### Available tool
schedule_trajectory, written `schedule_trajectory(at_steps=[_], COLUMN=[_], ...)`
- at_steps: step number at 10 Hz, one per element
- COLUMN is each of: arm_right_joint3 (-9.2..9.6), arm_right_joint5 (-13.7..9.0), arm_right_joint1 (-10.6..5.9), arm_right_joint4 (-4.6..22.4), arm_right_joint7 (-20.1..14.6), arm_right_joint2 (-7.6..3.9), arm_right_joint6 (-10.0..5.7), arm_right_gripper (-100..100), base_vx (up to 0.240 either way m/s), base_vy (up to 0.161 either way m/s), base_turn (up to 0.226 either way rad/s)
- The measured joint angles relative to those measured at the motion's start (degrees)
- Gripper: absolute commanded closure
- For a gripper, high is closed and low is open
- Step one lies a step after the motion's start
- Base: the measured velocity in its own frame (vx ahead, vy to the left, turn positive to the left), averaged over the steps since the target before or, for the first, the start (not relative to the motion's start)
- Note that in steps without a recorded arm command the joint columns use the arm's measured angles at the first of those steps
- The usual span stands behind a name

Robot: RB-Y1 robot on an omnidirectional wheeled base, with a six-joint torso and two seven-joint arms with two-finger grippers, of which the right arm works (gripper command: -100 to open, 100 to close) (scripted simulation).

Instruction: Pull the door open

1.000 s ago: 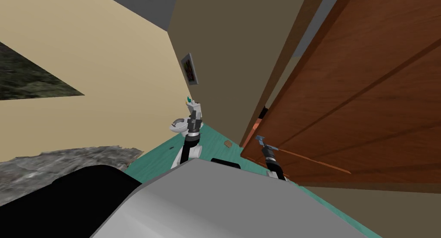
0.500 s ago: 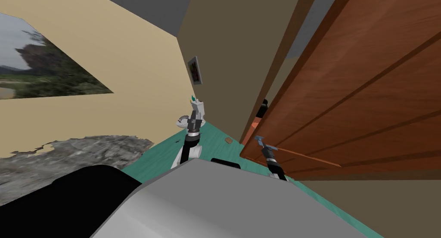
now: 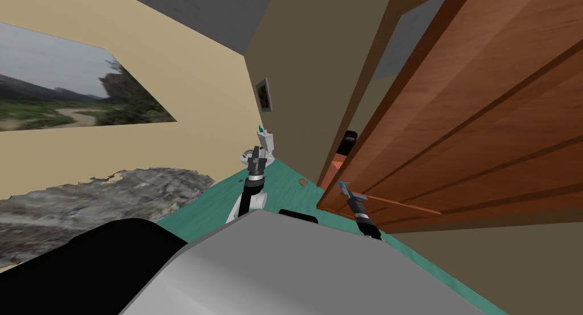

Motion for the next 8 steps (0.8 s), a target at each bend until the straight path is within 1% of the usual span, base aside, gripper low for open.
schedule_trajectory(at_steps=[1,2,3,4,5,6,7,8], arm_right_joint3=[0.64,1.14,1.45,1.79,2.26,2.67,2.81,2.87], arm_right_joint5=[0.4,0.7,1.0,1.2,1.5,1.8,1.8,1.9], arm_right_joint1=[1.18,2.12,1.81,1.99,2.23,2.75,2.88,3.96], arm_right_joint4=[-0.9,-1.7,-0.5,0.2,0.4,0.0,0.0,-1.3], arm_right_joint7=[-0.9,-1.5,-1.8,-2.2,-2.9,-3.6,-3.8,-3.9], arm_right_joint2=[-0.55,-0.95,-0.99,-1.35,-1.94,-2.44,-2.4,-2.75], arm_right_joint6=[-0.62,-0.98,-1.7,-2.57,-3.65,-4.39,-4.47,-4.23], arm_right_gripper=[100,100,100,100,100,100,100,100], base_vx=[-0.186,-0.095,-0.077,-0.144,-0.185,-0.079,-0.119,-0.133], base_vy=[-0.052,-0.025,-0.029,-0.056,-0.068,-0.027,-0.042,-0.066], base_turn=[0.077,0.004,0.057,0.106,0.097,0.025,0.164,0.093])
